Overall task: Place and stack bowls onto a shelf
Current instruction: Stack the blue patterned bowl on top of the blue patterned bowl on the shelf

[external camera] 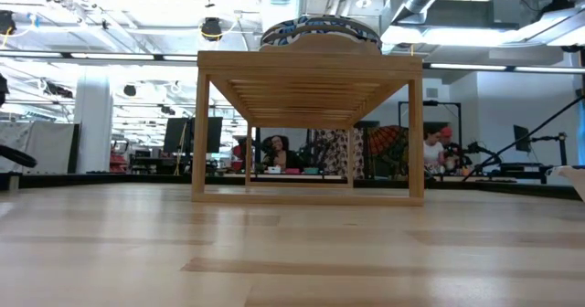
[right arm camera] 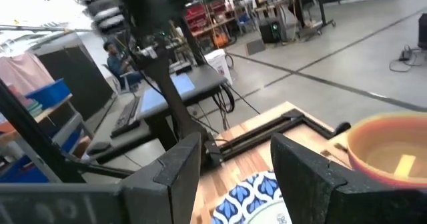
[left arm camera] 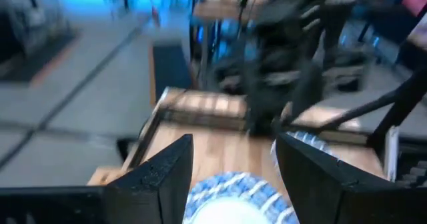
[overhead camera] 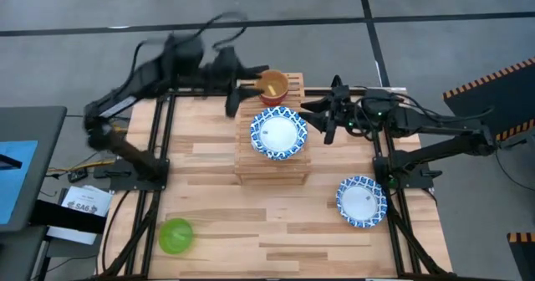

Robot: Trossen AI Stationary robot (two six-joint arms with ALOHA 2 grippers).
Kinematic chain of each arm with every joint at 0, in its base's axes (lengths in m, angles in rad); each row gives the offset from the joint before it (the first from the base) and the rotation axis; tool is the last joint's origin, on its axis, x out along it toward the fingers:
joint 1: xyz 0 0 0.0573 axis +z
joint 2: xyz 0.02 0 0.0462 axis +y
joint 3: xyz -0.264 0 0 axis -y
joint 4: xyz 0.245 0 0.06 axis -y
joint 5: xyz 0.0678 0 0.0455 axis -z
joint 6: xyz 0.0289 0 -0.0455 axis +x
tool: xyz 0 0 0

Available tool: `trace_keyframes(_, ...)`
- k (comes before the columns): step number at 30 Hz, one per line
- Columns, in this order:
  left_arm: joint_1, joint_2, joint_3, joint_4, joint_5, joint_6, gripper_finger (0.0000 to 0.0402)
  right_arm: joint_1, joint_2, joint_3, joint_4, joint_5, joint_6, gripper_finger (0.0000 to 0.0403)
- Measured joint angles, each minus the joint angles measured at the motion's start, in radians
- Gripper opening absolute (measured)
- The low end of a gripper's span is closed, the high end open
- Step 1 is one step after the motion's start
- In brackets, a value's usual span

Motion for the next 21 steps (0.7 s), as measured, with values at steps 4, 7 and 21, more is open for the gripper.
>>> trace_keyframes(4, -0.104, -0.239, -0.429, 0.371, -0.12, -0.071, 0.0199, 0.001, -0.002, 0.0, 0.007, 0.0, -0.022, 0.0207)
trace_keyframes(7, -0.168, -0.401, -0.745, 0.668, -0.192, -0.118, 0.0199, 0.001, -0.001, 0.0, 0.006, 0.0, -0.023, 0.0207)
trace_keyframes(21, -0.231, -0.786, -1.272, 1.056, -0.292, -0.251, 0.0199, 0.002, -0.001, 0.0, 0.046, -0.013, 0.019, 0.0207)
